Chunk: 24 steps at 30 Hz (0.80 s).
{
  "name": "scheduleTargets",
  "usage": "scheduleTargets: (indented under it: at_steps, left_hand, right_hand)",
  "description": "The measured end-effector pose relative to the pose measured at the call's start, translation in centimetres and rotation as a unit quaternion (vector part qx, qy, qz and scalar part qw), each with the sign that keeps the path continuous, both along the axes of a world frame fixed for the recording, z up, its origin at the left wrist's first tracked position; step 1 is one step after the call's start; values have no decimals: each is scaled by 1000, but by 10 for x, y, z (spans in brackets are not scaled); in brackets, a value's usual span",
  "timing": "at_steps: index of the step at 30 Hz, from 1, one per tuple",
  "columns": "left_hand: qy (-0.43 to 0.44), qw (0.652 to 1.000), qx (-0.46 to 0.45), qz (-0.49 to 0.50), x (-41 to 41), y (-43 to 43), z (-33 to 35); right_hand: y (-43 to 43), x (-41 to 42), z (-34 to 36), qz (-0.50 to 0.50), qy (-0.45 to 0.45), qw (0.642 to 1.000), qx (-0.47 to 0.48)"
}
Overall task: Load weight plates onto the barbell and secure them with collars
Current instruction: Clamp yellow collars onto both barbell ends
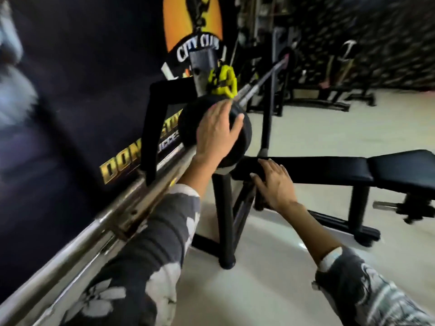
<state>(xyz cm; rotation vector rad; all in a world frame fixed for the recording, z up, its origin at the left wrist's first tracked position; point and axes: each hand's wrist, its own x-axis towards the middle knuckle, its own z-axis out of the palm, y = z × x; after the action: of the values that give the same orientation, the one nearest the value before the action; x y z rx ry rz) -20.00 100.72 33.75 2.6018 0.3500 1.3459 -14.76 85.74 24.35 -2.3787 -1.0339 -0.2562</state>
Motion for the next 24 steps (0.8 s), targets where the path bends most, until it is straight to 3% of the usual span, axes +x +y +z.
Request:
scheduleTargets:
  at_steps: [7, 14, 16, 19, 24]
  left_hand:
    - [55, 981, -103, 154, 64, 67, 8]
    - [41, 981, -64, 179, 71, 78, 3]
    - [44, 980, -57, 186, 72, 80, 1]
    - [20, 981, -54, 183, 74, 82, -2]
    - [-11, 984, -62, 164, 73, 82, -3]
  right_hand:
    - [9, 54, 27, -60, 40, 996, 55]
    - [70, 118, 58, -1, 188, 962, 196]
    - [98, 133, 72, 29, 257, 933, 251]
    - [137, 153, 92, 97, 403, 845, 338]
    - [185, 181, 108, 191, 558, 730, 346]
